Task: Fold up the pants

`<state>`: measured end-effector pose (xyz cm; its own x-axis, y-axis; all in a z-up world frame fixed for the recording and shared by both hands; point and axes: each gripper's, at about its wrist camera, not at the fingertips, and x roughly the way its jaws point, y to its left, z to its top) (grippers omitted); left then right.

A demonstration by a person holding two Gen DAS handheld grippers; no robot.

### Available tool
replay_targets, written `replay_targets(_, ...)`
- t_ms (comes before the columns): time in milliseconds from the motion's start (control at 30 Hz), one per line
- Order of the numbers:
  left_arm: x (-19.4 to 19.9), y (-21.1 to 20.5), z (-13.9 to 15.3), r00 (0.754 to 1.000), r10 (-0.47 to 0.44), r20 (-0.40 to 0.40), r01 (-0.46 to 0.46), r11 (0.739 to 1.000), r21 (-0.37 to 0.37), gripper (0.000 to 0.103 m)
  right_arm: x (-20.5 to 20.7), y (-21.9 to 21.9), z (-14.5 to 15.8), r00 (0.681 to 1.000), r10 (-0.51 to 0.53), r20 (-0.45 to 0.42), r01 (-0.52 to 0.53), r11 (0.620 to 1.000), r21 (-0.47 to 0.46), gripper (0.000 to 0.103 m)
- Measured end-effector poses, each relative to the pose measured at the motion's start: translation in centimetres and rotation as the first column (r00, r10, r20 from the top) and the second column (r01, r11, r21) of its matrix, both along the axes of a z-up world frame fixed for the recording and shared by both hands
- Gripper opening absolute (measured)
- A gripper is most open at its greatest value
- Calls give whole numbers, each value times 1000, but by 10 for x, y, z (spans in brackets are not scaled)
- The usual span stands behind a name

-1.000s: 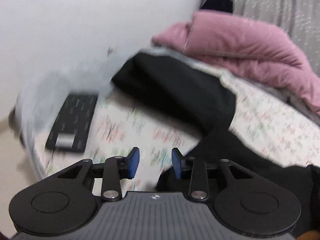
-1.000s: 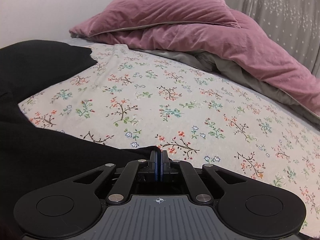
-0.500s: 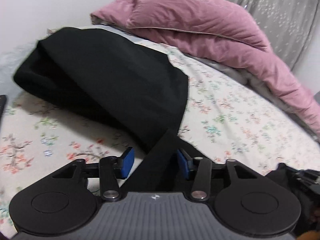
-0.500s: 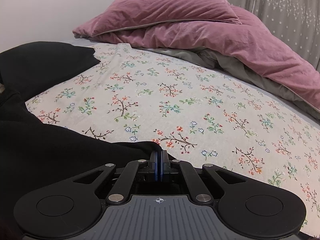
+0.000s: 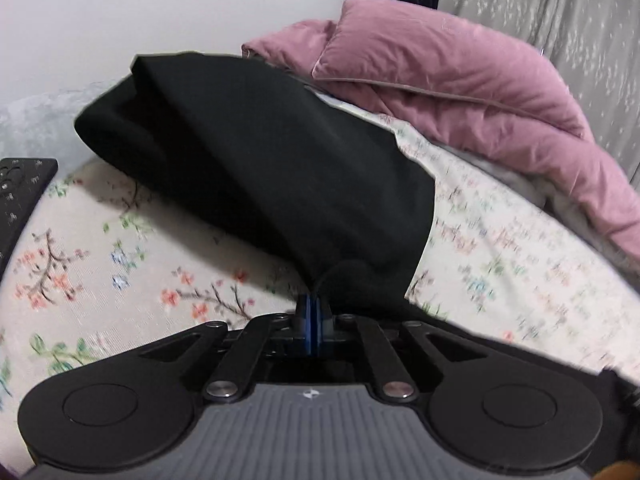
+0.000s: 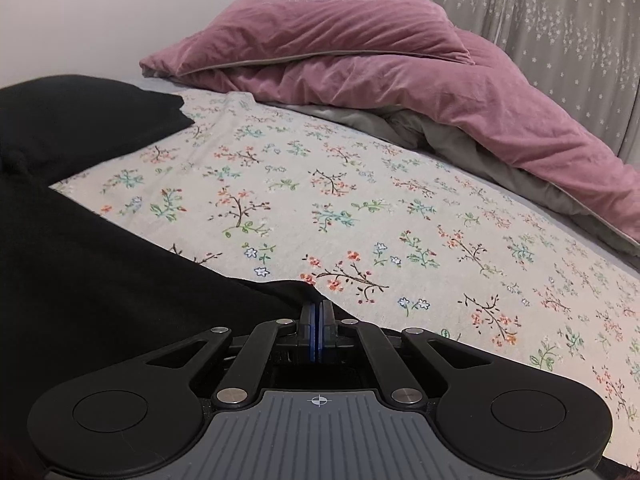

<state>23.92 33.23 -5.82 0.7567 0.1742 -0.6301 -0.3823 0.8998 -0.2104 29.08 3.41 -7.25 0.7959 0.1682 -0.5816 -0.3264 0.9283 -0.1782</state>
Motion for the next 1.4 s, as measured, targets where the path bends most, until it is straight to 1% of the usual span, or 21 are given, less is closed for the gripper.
replay_targets(67,-3,-5,7,1000,-3,0,3,999,44,40,1,0,3,1000,-7,-9,7,1000,9,2)
replay_targets(100,-7,-9,13,1000,5,10,-6,997,74,51,-2,0,7,1000,-12,-3,12,1000,15,8)
replay_targets(133,-11,-12,18,1000,10,22,-12,994,107,61,-6,-1,10,1000,-15,2,15,1000,16,10)
replay_targets(200,-19,-15,28,999,17,47,-24,988,154,69,-17,-2,18,1000,-10,9,10,1000,15,17)
replay_targets(233,-23,-15,32,998,17,58,-26,986,164,72,-23,-2,21,1000,-4,10,3,1000,16,18)
replay_targets(300,-33,-22,40,997,-8,76,-5,986,168,74,-37,-4,26,1000,10,0,-10,1000,20,18)
replay_targets(367,-40,-32,45,995,-48,86,34,988,153,78,-50,-8,28,1000,17,-19,-17,1000,27,18)
replay_targets(433,-42,-45,47,990,-109,87,98,987,127,80,-59,-17,26,999,10,-42,-8,999,31,18)
replay_targets(533,-40,-67,38,977,-204,56,198,975,103,80,-63,-44,20,996,-29,-79,32,999,34,18)
replay_targets(633,-34,-85,24,965,-262,4,259,955,141,80,-65,-88,16,987,-118,-110,122,992,30,18)
replay_targets(733,-33,-97,16,957,-290,-27,290,940,177,80,-69,-143,19,967,-224,-121,231,972,48,19)
replay_targets(833,-36,-108,16,952,-306,-25,305,934,188,80,-76,-200,22,926,-354,-132,363,931,49,21)
replay_targets(900,-37,-117,19,944,-330,-12,327,929,174,80,-85,-227,27,895,-426,-131,435,899,48,21)
replay_targets(967,-36,-131,21,927,-375,0,370,915,163,80,-96,-243,32,879,-457,-135,467,883,53,21)
replay_targets(1100,-31,-164,19,877,-481,2,472,862,185,80,-127,-250,35,894,-428,-131,438,897,62,21)
replay_targets(1200,-34,-184,9,818,-575,-21,571,807,153,80,-142,-242,34,917,-372,-145,381,924,42,21)
replay_targets(1267,-37,-195,-2,775,-628,-67,630,760,160,80,-155,-238,31,931,-335,-145,341,940,21,21)
replay_targets(1300,-40,-200,-6,758,-645,-95,651,741,166,80,-163,-238,30,935,-327,-140,331,944,6,22)
replay_targets(1333,-46,-204,-10,745,-658,-114,667,724,179,80,-171,-239,29,936,-323,-139,326,945,0,23)
replay_targets(1367,-55,-205,-12,739,-665,-110,672,714,199,80,-179,-244,28,936,-323,-143,327,945,5,23)
replay_targets(1400,-63,-205,-12,730,-674,-113,682,706,191,80,-187,-252,27,933,-327,-149,333,943,17,25)
